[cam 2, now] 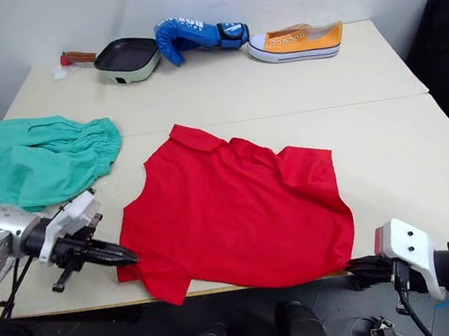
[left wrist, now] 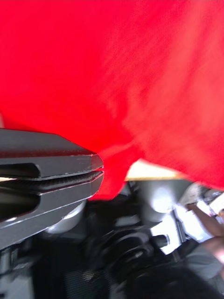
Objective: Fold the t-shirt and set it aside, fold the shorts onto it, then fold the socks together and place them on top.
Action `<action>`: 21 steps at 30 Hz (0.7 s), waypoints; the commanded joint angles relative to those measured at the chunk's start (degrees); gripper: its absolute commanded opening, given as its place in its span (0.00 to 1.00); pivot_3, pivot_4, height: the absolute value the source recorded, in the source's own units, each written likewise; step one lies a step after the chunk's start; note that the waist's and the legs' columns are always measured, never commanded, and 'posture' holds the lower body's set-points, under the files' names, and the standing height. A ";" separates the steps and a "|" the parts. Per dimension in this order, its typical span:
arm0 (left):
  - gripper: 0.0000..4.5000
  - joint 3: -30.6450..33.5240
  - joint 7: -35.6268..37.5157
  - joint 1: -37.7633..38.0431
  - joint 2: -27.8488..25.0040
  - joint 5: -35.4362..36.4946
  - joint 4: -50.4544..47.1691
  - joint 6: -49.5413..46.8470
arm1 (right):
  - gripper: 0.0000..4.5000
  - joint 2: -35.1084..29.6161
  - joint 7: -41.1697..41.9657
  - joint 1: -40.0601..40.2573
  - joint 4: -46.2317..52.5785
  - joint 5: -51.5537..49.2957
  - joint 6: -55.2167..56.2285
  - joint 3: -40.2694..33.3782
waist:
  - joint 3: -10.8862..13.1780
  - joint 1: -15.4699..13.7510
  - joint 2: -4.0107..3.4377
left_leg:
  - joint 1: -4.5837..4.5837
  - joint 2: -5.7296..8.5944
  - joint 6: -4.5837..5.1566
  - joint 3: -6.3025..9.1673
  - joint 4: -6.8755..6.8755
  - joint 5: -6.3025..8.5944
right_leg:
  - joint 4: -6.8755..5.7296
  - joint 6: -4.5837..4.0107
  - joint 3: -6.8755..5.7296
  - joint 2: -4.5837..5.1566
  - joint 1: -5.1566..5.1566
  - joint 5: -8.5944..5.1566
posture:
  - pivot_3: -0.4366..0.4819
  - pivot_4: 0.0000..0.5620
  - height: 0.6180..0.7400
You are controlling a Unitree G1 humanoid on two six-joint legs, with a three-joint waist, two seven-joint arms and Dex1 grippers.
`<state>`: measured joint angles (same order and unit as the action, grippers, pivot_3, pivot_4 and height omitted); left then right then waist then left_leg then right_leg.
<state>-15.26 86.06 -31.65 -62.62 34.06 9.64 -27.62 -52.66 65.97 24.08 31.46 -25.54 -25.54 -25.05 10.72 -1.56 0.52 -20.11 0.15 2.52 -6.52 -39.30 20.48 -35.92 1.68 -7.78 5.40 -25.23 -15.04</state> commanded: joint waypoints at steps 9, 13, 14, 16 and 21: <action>0.00 24.89 -47.62 -61.96 26.31 -7.10 59.35 32.63 | 0.00 -5.12 -40.06 -83.81 -45.06 29.61 24.42 15.46 | 1.43 1.29 0.74 | -2.31 0.18 0.24 -0.40 -0.65 -0.83 | -0.04 0.14 0.29 0.17 -2.17 1.48 | 0.48 0.27 1.00; 0.00 30.81 -40.60 -71.04 23.32 -6.39 62.74 29.70 | 0.00 -8.88 -35.06 -92.16 -49.46 29.65 30.56 17.07 | 1.28 1.70 0.64 | -2.31 0.13 0.04 -0.57 0.23 -0.84 | -0.45 0.03 -0.49 0.01 -2.94 1.31 | 0.48 0.27 1.00; 0.00 30.91 -37.25 -71.43 22.65 -7.10 62.62 28.63 | 0.00 -9.54 -33.16 -90.70 -47.78 28.37 30.45 16.47 | 1.25 1.76 0.64 | -1.89 0.16 0.04 -0.76 0.12 -0.84 | -0.74 0.02 -1.41 0.02 -2.47 1.30 | 0.48 0.27 1.00; 0.00 29.10 -28.23 -69.70 21.15 -9.75 61.39 27.31 | 0.00 -10.19 -29.00 -83.82 -40.93 24.09 27.93 13.52 | 1.25 1.72 0.64 | -1.46 -0.05 0.06 -1.00 0.21 -0.83 | -0.74 0.04 -1.91 -0.07 -2.02 1.28 | 0.48 0.27 1.00; 0.00 23.23 -8.90 -54.39 18.28 -14.10 53.69 21.03 | 0.00 -7.09 -20.11 -47.80 -15.54 15.72 13.62 1.24 | 1.23 1.33 0.54 | -2.06 -0.19 0.41 -1.82 0.18 -0.60 | -0.50 0.35 -2.49 0.05 -2.12 1.05 | 0.48 0.27 1.00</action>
<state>9.17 72.34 -87.61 -43.22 21.25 67.10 -5.55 -59.70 44.22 -26.73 8.54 -7.20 -8.42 -17.92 11.95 -0.22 1.07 -22.36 -0.01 3.04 -8.37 -39.13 19.94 -36.23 2.03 -10.32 5.49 -27.36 -13.99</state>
